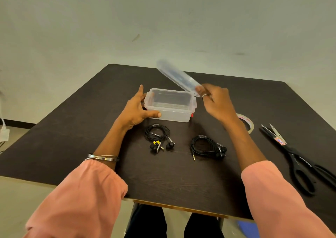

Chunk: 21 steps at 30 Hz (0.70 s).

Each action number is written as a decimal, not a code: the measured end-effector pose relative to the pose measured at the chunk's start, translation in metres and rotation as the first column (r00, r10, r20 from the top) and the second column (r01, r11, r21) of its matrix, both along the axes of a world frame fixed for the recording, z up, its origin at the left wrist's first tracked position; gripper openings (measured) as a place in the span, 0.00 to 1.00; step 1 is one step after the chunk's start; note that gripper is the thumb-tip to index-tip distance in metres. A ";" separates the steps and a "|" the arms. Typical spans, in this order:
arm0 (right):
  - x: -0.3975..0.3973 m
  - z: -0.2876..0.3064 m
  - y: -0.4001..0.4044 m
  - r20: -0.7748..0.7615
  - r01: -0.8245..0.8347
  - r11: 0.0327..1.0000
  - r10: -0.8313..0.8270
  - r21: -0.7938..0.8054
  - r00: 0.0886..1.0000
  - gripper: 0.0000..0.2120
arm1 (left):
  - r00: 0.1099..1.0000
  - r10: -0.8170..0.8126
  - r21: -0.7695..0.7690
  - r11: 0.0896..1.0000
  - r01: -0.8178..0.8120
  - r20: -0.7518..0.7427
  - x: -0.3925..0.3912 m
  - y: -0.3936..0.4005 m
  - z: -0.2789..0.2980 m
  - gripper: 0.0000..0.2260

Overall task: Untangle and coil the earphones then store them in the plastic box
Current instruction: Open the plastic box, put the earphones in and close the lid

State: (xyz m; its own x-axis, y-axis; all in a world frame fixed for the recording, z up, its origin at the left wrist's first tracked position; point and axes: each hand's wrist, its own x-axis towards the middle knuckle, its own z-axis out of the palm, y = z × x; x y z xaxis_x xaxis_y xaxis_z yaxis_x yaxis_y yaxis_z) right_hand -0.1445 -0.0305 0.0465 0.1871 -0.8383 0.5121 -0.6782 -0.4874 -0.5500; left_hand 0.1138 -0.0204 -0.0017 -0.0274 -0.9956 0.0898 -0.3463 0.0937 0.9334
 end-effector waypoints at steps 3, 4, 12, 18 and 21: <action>-0.006 -0.003 -0.015 0.294 0.222 0.975 -0.211 -0.004 0.932 0.12 | 1.000 0.009 -0.006 1.000 -0.009 -0.003 -0.001 0.000 0.000 0.54; -0.009 -0.004 -0.016 0.382 0.292 0.956 -0.284 0.038 0.880 0.14 | 1.000 0.011 -0.009 1.000 -0.011 -0.003 -0.001 0.000 0.000 0.54; -0.029 -0.025 -0.015 0.466 0.414 0.855 -0.517 0.312 0.718 0.17 | 1.000 0.016 -0.012 1.000 -0.016 0.016 -0.001 0.000 0.001 0.52; -0.028 -0.033 -0.023 0.162 0.499 0.817 -0.555 0.288 0.816 0.16 | 0.999 0.019 -0.009 1.000 -0.019 0.026 -0.001 0.001 0.001 0.50; -0.030 -0.035 -0.024 0.038 0.544 0.806 -0.566 0.235 0.823 0.11 | 1.000 0.004 -0.004 1.000 -0.004 0.028 -0.001 0.001 -0.001 0.49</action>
